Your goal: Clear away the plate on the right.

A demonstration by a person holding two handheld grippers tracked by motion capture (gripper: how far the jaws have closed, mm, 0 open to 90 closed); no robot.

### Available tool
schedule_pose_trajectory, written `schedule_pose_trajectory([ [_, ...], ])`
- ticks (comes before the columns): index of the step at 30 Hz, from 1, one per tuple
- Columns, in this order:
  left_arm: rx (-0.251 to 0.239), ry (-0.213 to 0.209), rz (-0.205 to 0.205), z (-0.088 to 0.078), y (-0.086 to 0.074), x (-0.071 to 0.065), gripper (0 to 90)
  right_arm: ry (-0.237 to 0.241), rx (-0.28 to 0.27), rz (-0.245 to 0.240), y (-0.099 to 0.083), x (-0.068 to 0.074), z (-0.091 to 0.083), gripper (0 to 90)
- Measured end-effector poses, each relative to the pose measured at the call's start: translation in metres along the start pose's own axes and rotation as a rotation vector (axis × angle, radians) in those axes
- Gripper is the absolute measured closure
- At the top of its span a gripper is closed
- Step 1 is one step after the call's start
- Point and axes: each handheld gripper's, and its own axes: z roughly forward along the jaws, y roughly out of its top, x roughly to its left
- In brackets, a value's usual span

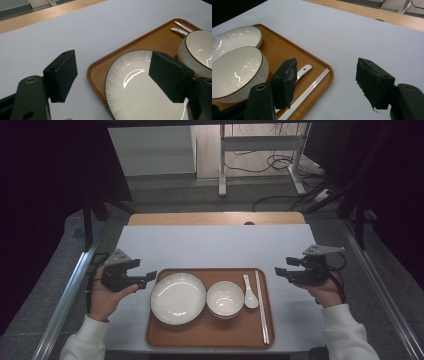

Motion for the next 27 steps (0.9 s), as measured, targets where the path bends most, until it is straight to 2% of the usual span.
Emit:
schedule_pose_trajectory([
  [8, -0.006, 0.024, -0.004, -0.005, -0.002, 0.002, 21.0, -0.027, 0.014, 0.004, -0.014, -0.002, -0.003, 33.2],
  [27, 0.009, 0.025, -0.019, -0.002, -0.004, 0.005, 18.5, -0.039, -0.013, -0.02, -0.012, -0.001, -0.008, 32.7],
])
